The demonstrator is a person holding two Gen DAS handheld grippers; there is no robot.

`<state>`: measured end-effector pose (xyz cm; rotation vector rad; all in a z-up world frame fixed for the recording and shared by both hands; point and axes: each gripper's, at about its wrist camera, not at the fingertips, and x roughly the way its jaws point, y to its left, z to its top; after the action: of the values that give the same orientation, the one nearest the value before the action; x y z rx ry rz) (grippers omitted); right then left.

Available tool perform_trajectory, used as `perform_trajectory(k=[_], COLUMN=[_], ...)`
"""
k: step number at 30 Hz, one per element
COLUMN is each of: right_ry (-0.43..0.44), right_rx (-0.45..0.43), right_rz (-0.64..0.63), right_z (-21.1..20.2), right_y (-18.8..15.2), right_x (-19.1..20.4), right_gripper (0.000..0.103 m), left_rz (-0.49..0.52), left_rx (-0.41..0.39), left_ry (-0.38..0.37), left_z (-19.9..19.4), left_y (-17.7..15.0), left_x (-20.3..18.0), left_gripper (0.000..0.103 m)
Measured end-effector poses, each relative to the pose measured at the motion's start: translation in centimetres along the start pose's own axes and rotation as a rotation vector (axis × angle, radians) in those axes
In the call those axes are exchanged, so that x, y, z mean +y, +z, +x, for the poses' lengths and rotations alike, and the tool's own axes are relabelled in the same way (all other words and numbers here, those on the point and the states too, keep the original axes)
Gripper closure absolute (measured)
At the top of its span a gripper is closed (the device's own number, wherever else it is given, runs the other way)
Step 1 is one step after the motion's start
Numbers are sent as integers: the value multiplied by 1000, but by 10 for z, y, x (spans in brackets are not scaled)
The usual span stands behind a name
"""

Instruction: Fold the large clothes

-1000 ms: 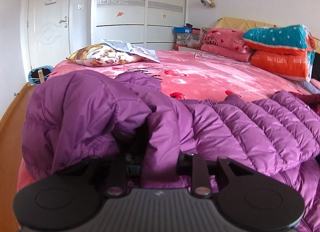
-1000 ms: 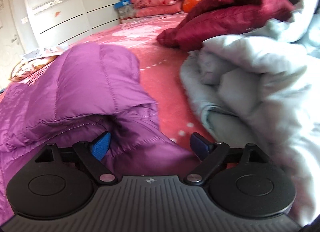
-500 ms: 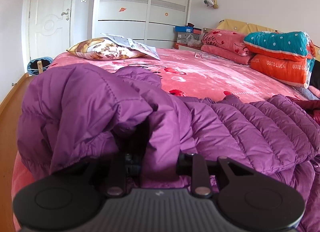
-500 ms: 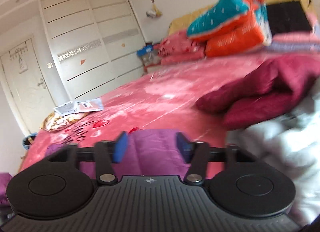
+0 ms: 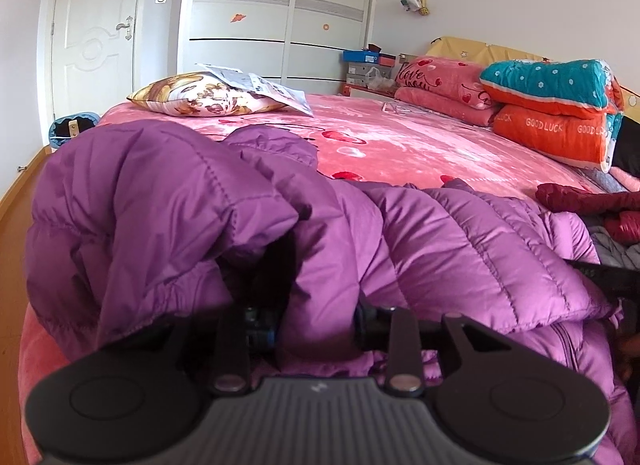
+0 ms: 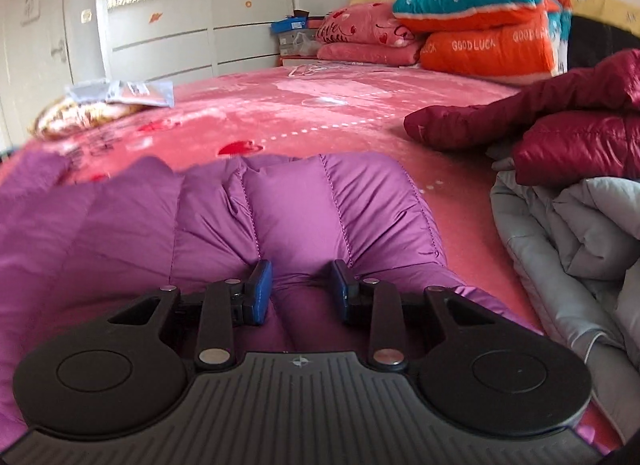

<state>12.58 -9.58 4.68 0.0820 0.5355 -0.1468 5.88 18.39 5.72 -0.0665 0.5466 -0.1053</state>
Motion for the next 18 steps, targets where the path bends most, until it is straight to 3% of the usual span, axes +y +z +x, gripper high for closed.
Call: perform_trajectory(k=[9, 12, 16, 18], right_ry=[-44, -47, -88, -71], right_rx=[-6, -13, -1, 3], right_rz=[-64, -64, -76, -45], right_z=[6, -5, -25, -41], right_y=[1, -1, -2, -1], right_x=[7, 3, 2, -4], right_gripper=[62, 47, 0, 0], left_rz=[19, 41, 62, 82], left_rx=[8, 2, -16, -23], left_ry=[11, 19, 22, 20], left_z=[4, 1, -9, -17], left_y=[-2, 0, 2, 3], left_x=[-3, -6, -8, -9], left_gripper=[68, 68, 66, 64])
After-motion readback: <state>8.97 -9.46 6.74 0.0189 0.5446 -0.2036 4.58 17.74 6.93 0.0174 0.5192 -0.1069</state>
